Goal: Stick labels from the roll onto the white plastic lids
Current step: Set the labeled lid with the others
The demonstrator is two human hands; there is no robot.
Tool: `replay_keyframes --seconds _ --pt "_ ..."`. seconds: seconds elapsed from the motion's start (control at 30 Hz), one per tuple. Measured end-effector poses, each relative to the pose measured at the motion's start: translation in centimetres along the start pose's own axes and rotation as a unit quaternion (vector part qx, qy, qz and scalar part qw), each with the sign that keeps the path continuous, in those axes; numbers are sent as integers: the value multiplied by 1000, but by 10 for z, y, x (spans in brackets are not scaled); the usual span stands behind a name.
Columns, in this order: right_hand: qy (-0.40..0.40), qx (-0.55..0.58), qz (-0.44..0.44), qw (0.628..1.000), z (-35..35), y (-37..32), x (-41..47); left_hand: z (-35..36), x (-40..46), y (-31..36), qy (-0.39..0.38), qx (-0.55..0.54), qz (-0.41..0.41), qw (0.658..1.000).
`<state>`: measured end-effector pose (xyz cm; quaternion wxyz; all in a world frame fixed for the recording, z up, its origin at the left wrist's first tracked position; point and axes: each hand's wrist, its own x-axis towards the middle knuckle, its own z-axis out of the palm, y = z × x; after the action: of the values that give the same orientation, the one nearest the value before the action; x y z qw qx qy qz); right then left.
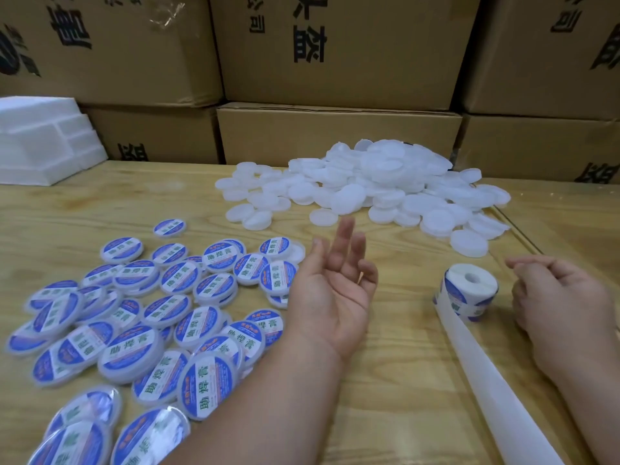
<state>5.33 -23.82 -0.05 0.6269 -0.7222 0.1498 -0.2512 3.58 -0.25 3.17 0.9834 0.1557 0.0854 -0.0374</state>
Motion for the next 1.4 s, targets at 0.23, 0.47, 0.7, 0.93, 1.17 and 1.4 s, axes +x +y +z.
replay_keyframes --seconds 0.23,0.47,0.7,0.93,1.17,1.4 --pt "-12 -60 -37 997 4 -10 -14 36 -7 1 -47 417 98 902" --pt "-28 -109 -89 990 13 -13 -17 32 93 92 115 828 156 526" --pt "-37 -65 -66 995 23 -4 -6 -1 185 145 204 888 -20 412" --pt "-51 -43 -62 996 22 3 3 5 227 104 166 915 -28 368" --pt "-58 -46 -55 996 19 0 2 15 224 51 136 909 -10 394" --pt "-63 -40 -48 996 19 -2 0 30 190 1 56 882 11 468"
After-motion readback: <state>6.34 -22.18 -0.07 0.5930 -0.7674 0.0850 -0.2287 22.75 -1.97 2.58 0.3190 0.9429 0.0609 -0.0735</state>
